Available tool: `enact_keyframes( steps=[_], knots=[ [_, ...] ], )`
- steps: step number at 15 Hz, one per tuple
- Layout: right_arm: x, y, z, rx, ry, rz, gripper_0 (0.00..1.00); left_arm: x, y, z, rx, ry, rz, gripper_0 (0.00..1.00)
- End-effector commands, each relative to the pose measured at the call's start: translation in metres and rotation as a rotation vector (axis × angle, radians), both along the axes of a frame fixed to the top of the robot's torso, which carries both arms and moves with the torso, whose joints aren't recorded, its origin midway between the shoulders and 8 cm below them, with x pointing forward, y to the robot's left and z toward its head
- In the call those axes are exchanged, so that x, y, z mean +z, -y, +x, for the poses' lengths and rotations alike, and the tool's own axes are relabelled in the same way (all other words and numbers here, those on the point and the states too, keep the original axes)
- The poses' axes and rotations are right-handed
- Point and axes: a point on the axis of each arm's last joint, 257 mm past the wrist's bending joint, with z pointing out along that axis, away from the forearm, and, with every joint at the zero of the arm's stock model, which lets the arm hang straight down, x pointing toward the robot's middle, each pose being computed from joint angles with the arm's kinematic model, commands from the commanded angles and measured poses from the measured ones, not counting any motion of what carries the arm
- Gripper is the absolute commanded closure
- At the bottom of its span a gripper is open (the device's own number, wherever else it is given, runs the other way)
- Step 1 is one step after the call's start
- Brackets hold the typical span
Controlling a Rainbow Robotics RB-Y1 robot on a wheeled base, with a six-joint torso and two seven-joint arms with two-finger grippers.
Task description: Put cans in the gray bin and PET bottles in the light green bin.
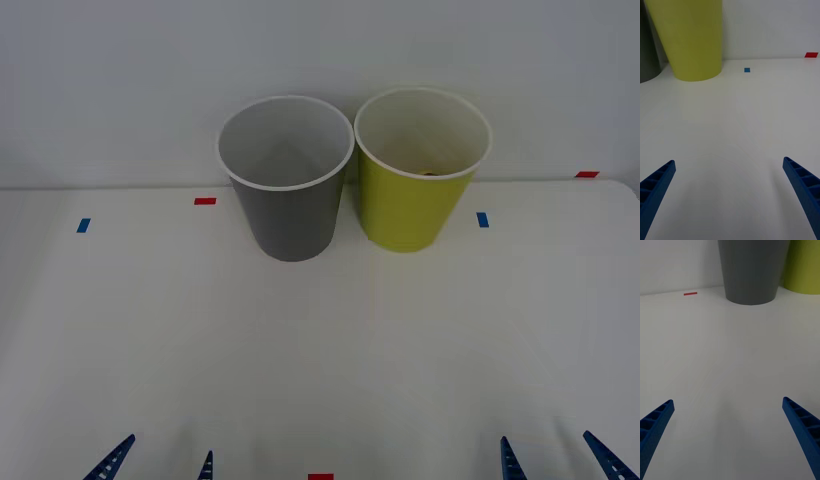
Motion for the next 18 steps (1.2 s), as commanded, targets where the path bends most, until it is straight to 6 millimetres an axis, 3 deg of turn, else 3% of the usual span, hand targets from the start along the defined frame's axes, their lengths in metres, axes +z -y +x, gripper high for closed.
enact_keyframes(
  steps=[1, 18],
  knots=[
    [0.0, 0.0, 0.0, 0.0, 0.0, 0.0, 0.0, 0.0, 0.0, 0.0, 0.0, 0.0, 0.0, 0.0],
    [0.0, 0.0, 0.0, 0.0, 0.0, 0.0, 0.0, 0.0, 0.0, 0.0, 0.0, 0.0, 0.0, 0.0]
  ],
)
